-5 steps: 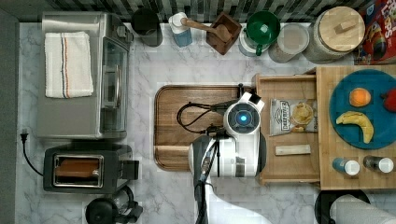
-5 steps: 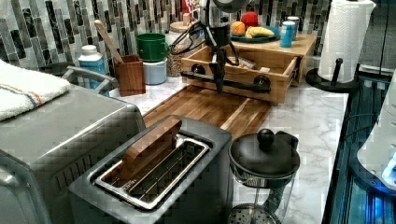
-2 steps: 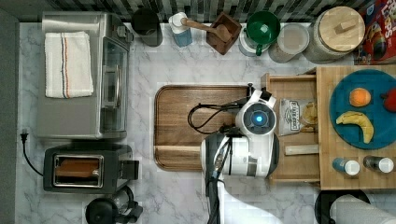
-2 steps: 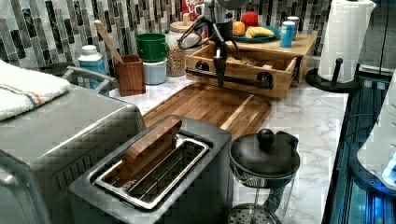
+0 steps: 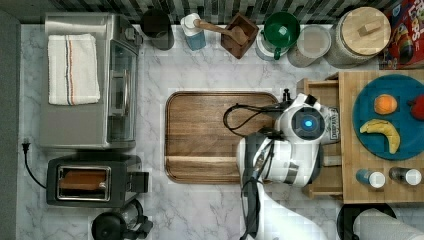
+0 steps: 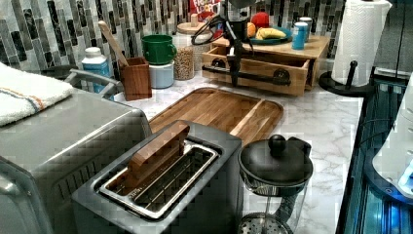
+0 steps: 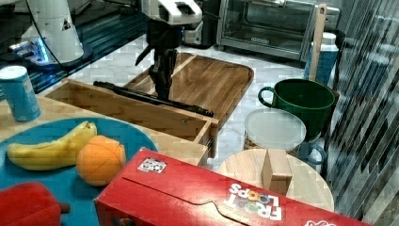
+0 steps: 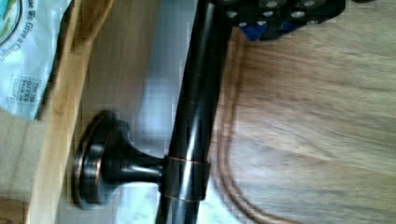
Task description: Close the drawer.
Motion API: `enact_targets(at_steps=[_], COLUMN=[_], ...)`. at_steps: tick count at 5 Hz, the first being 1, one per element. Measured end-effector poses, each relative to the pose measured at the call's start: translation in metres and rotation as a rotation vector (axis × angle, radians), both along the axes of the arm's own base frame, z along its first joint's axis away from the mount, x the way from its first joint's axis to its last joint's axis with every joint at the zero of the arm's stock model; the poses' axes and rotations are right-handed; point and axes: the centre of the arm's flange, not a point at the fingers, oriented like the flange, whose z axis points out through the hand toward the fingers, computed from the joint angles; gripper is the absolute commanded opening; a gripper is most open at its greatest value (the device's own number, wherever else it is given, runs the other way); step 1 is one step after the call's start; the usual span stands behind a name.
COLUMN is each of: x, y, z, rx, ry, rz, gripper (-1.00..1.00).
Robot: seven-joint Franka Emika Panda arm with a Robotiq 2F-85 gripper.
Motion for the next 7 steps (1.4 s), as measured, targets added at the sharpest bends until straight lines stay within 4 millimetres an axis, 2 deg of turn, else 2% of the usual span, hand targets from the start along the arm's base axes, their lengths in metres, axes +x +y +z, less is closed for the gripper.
enact_targets(at_steps=[2,3,4,5,6,7], x=[-0.009,-0.011,-0.004,0.004,0.007,0.009], y=[-0.058,-0.087,-0.101,-0.093,-0.092,-0.081], z=[0.012,0.015,0.010,0.009,0.006,0.003], rx=[-0.026,-0.033,-0.025,-0.041,-0.042,-0.028], ry=[-0.026,-0.032,-0.013,0.008,0.021,0.054], rz=[-0.062,-0.040,0.015,0.065,0.065,0.080], gripper=[-1.00,-1.00,-1.00,0.30,0.30,0.30])
